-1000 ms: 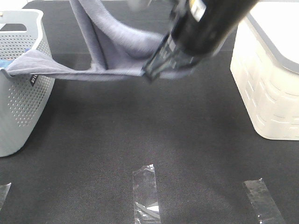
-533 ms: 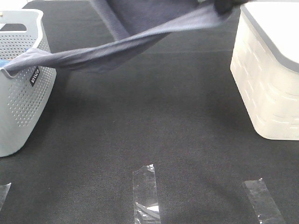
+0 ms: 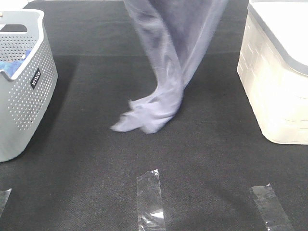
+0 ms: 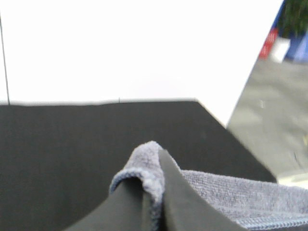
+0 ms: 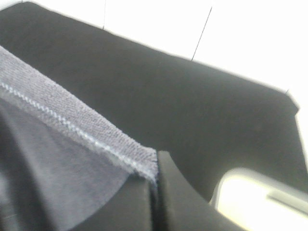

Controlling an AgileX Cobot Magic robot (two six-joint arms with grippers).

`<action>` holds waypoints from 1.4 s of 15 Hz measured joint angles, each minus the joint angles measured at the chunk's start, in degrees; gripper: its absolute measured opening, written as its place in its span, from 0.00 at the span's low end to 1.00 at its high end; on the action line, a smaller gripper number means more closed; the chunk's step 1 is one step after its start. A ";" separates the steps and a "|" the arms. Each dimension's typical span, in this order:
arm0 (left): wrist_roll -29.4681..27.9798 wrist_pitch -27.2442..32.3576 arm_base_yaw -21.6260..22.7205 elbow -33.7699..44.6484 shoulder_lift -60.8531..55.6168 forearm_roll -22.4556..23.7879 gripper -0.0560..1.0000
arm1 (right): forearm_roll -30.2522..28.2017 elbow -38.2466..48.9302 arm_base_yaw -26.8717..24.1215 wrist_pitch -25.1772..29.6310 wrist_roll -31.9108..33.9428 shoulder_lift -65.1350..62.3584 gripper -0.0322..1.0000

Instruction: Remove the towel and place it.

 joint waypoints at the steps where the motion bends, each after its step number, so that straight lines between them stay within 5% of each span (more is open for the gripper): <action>1: 0.00 -4.07 0.00 0.00 0.46 0.46 0.05 | -2.52 -2.23 -0.23 -1.55 0.00 2.06 0.03; 7: 0.06 -25.44 0.00 0.00 4.76 2.81 0.05 | -4.98 -14.67 -2.64 -15.13 0.06 12.95 0.03; 11: 0.06 -39.42 0.00 0.00 7.39 4.76 0.05 | -4.01 -16.84 -3.95 -29.85 0.06 15.81 0.03; 14: 0.00 -41.71 0.06 -0.06 8.19 6.76 0.05 | 1.26 -17.25 -4.01 -38.10 0.06 16.96 0.03; 21: 6.07 -42.74 1.15 -0.06 11.80 7.33 0.05 | 6.59 -17.25 -4.07 -37.18 -6.13 22.12 0.03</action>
